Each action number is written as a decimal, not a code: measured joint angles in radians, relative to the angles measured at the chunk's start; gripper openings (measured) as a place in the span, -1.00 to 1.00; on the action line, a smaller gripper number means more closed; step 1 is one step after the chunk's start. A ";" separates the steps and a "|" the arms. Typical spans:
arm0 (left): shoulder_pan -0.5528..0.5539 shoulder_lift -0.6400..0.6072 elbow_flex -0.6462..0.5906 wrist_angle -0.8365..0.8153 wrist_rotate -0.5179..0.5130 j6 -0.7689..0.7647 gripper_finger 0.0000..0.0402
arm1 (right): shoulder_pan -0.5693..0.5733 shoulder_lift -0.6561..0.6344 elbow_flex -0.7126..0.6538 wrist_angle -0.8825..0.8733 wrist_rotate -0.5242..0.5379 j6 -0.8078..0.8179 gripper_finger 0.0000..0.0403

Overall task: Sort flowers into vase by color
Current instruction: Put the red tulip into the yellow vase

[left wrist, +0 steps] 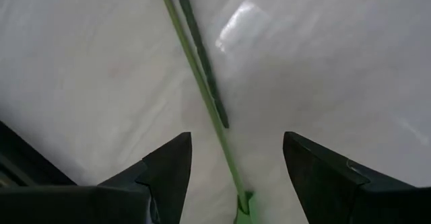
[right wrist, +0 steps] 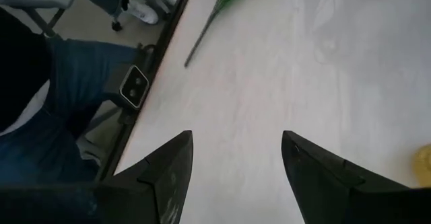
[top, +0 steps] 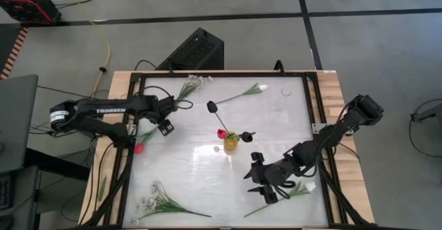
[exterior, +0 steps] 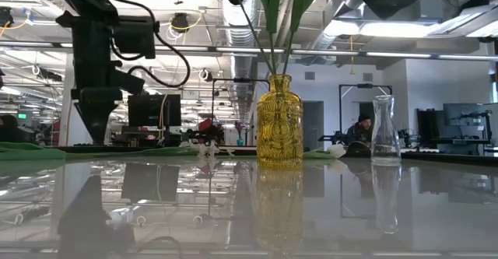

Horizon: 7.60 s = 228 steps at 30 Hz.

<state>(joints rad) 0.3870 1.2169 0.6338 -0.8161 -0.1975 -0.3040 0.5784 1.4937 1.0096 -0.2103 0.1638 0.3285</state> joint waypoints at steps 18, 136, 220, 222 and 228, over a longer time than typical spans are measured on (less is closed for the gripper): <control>0.083 0.197 0.005 -0.012 0.081 0.037 0.08 | -0.004 0.000 0.000 -0.018 -0.002 -0.024 0.26; -0.871 0.324 0.103 1.275 0.297 -0.807 -1.00 | 0.020 0.326 0.239 0.209 0.457 -0.874 -0.39; -0.913 0.223 -0.072 1.998 -0.090 0.524 -0.52 | -0.110 0.327 -0.134 1.344 0.108 -0.337 -0.89; -0.913 0.223 -0.072 2.017 -0.095 0.529 -0.52 | -0.111 0.327 -0.134 1.333 0.134 -0.322 -0.89; -0.901 0.223 -0.072 2.048 -0.096 0.528 -0.52 | -0.117 0.327 -0.134 1.299 0.197 -0.316 -0.88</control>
<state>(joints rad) -0.5142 1.4399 0.5613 1.2324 -0.2936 0.2237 0.4610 1.8206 0.8757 1.0886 0.3606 0.0129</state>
